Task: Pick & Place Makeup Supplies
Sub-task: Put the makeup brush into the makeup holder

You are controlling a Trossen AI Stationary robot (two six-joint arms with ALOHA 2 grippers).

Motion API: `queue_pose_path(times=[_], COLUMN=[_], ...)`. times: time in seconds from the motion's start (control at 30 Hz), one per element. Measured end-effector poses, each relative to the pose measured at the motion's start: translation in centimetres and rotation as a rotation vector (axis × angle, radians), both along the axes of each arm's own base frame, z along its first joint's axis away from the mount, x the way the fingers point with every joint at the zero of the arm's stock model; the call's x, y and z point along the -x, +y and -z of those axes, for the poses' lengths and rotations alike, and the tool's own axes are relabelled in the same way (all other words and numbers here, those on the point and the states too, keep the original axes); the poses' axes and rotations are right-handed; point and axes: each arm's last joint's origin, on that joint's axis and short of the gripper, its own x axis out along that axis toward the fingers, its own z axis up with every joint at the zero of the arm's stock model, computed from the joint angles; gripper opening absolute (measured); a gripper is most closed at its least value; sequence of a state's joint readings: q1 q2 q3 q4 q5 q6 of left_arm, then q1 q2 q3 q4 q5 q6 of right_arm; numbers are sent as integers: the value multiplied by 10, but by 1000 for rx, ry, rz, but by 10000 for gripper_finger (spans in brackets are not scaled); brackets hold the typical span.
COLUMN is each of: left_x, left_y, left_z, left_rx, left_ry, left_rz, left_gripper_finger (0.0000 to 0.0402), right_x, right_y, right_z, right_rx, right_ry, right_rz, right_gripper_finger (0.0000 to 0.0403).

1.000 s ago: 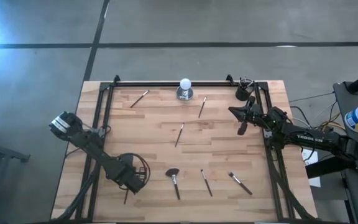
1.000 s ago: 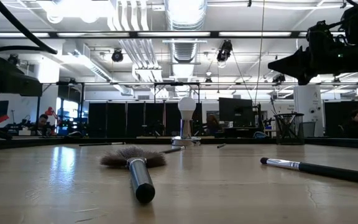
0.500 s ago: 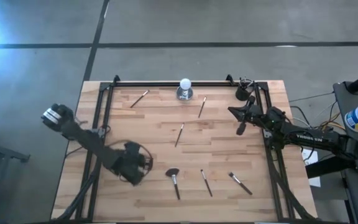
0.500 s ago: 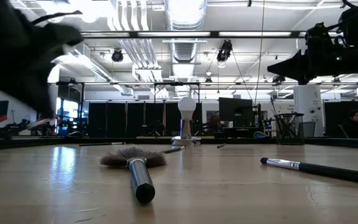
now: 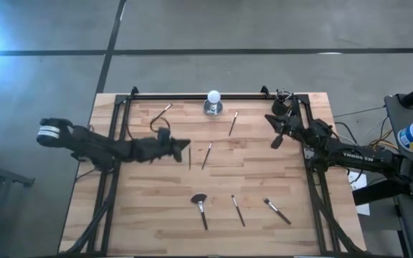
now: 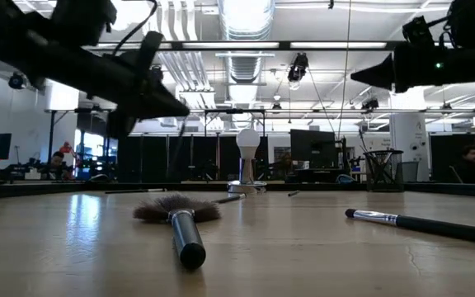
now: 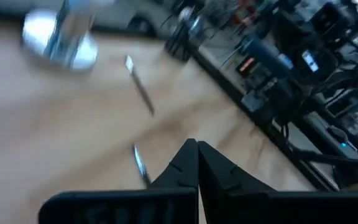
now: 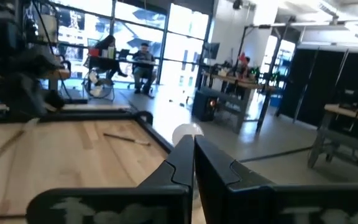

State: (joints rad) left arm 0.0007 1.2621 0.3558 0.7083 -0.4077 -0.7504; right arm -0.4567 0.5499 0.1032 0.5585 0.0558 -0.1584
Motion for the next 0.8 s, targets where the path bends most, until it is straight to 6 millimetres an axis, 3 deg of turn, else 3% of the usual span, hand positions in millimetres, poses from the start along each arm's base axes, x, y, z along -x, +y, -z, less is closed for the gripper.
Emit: queue_pose_path(times=[0.2, 0.43, 0.63, 0.8], left_x=[-24, -74, -114, -120], left_y=[37, 68, 88, 104], left_z=[-12, -26, -24, -26], left_rx=[-219, -441, -535, -562], left_ry=[-29, -150, -185, -211], left_rz=[77, 286, 383, 435], left_gripper_finger=[0, 0, 0, 0], right_x=[-11, -38, -69, -84], right_y=[-5, -17, -27, -34], right_z=[-20, -16, -25, -18], right_rx=[-26, -154, -215, -296], right_ry=[-18, 87, 128, 159], right_rz=[-8, -72, -221, -221], right_gripper_finger=[8, 8, 8, 8])
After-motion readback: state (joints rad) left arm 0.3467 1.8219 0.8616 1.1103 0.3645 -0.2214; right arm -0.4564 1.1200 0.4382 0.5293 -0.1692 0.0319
